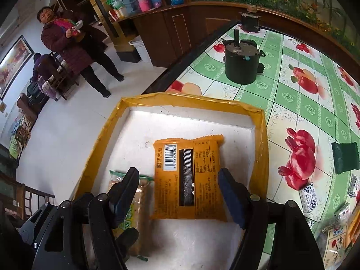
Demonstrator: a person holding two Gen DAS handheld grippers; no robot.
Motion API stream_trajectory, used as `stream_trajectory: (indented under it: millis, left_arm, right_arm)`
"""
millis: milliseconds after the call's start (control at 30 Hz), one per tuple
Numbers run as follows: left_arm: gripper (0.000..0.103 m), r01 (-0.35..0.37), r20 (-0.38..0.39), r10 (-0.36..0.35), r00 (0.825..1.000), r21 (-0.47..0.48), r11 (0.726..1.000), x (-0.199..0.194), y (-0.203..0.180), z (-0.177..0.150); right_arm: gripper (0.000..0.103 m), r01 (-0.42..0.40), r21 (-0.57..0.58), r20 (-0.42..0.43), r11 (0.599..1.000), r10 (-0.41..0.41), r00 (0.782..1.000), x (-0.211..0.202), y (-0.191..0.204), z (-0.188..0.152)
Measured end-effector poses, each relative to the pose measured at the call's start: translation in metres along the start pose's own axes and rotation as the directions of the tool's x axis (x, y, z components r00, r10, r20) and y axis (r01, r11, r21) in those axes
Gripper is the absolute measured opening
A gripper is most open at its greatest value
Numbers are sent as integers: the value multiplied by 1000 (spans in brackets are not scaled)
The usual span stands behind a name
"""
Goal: Organize snacks
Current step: 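Lower the cracker pack into the tray and open the left gripper while the right gripper releases the orange pack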
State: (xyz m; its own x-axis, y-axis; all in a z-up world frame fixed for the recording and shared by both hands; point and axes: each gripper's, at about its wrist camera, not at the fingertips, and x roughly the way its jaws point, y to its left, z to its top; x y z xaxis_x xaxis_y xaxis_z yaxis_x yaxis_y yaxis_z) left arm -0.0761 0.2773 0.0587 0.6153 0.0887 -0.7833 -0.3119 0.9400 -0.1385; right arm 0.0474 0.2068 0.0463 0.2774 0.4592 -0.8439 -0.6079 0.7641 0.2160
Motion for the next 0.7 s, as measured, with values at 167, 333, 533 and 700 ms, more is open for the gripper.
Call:
stream_trajectory:
  millis: [167, 333, 533, 700]
  left_arm:
    - [74, 4, 17, -4, 1000, -7, 1000, -12, -1, -3]
    - [74, 5, 38, -5, 999, -4, 1000, -25, -7, -6]
    - [74, 17, 66, -18, 998, 24, 1000, -44, -21, -11]
    - [75, 37, 92, -44, 995, 71, 997, -58, -42, -15]
  right_arm:
    - [77, -13, -13, 36, 1000, 13, 999, -19, 5, -5]
    - [77, -41, -9, 73, 999, 42, 996, -44, 4, -15]
    - [77, -64, 22, 121, 998, 61, 991, -80, -13, -34]
    - [82, -65, 69, 176, 996, 52, 983, -120, -49, -67]
